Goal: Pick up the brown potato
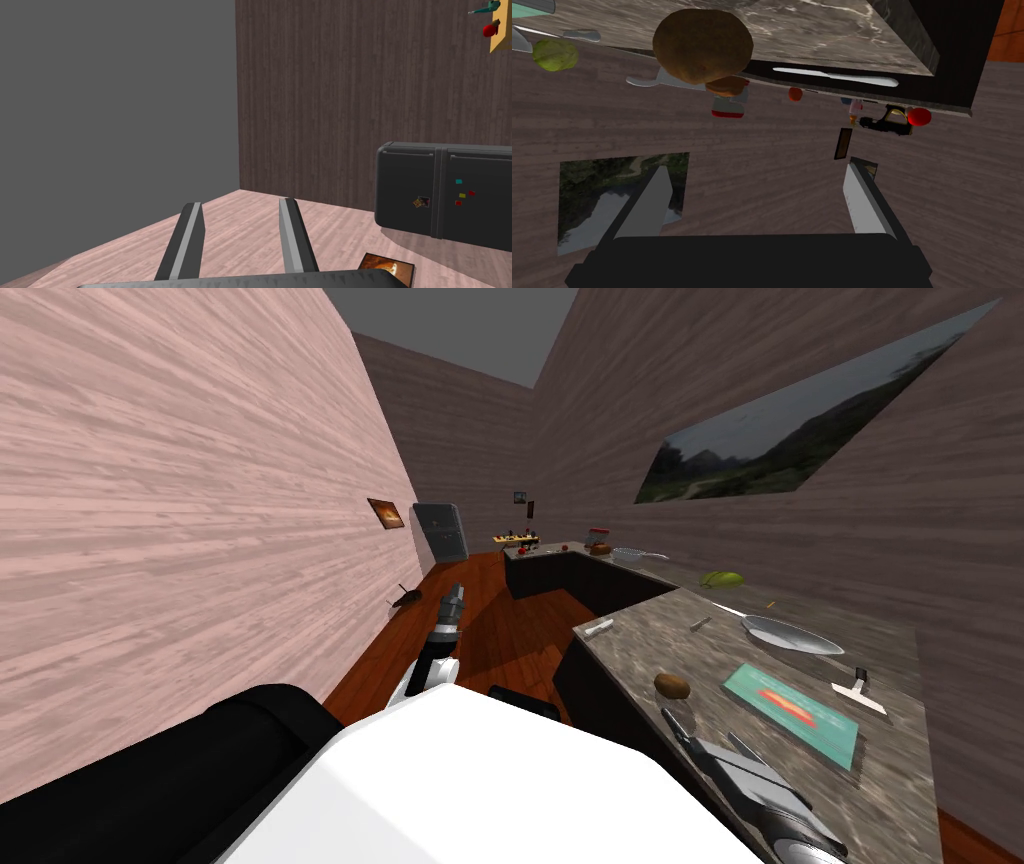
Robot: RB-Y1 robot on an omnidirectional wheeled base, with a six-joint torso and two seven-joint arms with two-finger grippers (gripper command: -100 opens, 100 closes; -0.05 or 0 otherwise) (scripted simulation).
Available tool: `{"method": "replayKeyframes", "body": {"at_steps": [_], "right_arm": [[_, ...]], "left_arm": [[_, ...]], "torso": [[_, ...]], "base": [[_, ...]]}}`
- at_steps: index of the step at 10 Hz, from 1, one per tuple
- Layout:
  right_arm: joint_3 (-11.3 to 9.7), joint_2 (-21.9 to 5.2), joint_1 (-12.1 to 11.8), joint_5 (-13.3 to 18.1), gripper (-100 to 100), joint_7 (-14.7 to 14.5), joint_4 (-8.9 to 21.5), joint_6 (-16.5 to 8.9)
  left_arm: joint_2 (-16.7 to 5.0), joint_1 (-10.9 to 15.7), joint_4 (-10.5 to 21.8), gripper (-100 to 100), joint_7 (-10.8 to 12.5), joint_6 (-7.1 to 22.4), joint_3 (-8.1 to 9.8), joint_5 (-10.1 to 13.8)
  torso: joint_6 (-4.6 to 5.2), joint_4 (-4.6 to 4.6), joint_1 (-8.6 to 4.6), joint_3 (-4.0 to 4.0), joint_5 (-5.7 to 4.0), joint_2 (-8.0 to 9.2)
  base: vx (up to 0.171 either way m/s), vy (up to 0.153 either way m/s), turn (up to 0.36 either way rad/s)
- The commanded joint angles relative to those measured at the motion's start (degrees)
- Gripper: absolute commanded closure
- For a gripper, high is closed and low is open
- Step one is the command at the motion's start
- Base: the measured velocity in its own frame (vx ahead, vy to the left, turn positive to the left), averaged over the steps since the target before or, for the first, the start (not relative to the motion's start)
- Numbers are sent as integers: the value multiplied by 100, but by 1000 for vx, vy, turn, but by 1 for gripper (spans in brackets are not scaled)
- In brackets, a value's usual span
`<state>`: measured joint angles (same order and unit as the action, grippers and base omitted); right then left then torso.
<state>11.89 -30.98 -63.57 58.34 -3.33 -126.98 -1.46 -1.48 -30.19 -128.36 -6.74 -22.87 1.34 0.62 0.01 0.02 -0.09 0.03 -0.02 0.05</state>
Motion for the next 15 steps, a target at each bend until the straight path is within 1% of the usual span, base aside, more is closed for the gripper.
{"method": "replayKeyframes", "body": {"at_steps": [1,2,3,4,5,6,7,8,9,10,11,12,13,14,15], "right_arm": [[28,-229,-229,286,-100,-20,121,-273],[28,-229,-229,453,-100,-20,121,-273],[28,-229,-229,506,-100,-20,121,-273],[51,-406,-446,718,-100,-48,215,-480],[51,-406,-446,858,-100,-48,215,-480],[68,-583,-660,1075,-100,-80,312,-685],[68,-583,-660,1200,-100,-80,312,-685],[80,-758,-870,1403,-100,-115,413,-884],[80,-758,-870,1530,-100,-115,413,-884],[88,-929,-1074,1703,-100,-153,515,-1078],[88,-929,-1074,1849,-100,-153,515,-1078],[88,-929,-1074,1849,-100,-153,515,-1078],[89,-1095,-1272,2149,-100,-193,619,-1265],[89,-1095,-1272,2153,-100,-193,619,-1265],[86,-1255,-1463,2400,-100,-236,723,-1443]], "left_arm": [[0,0,0,0,0,0,0,0],[0,1,0,0,0,0,0,0],[0,0,0,0,0,0,0,0],[0,0,0,0,0,0,0,0],[0,1,0,0,0,0,-1,0],[0,0,0,0,0,0,0,0],[0,1,0,0,0,0,0,0],[0,0,0,0,0,0,0,0],[0,1,0,0,0,0,0,0],[0,-1,0,0,0,0,1,0],[0,0,0,0,0,0,0,0],[0,0,0,0,0,0,0,0],[0,-1,0,0,0,0,1,0],[0,1,0,0,0,0,0,0],[0,-1,0,0,0,0,1,0]], "torso": [[0,0,0,0,0,0],[-4,0,-3,0,0,0],[0,0,-2,0,0,0],[2,0,3,-1,0,-2],[-4,-1,2,-1,0,-1],[0,0,0,-1,0,-2],[-3,0,-4,0,0,1],[1,1,-5,1,-1,1],[-5,0,-7,1,-1,2],[2,1,-8,1,-2,0],[-1,1,-7,1,-2,2],[0,0,-5,0,-1,0],[3,0,0,-2,-1,-4],[-4,-1,-3,-2,0,-3],[2,0,-5,-1,-2,-3]], "base": [[-18,-16,203],[-15,-17,106],[-5,-9,-18],[-12,-5,220],[-13,-13,139],[-22,-19,222],[-21,-27,115],[-26,-26,295],[-21,-32,102],[-23,-26,173],[-20,-23,159],[-8,-12,3],[-17,-14,228],[-17,-26,150],[-24,-31,211]]}}
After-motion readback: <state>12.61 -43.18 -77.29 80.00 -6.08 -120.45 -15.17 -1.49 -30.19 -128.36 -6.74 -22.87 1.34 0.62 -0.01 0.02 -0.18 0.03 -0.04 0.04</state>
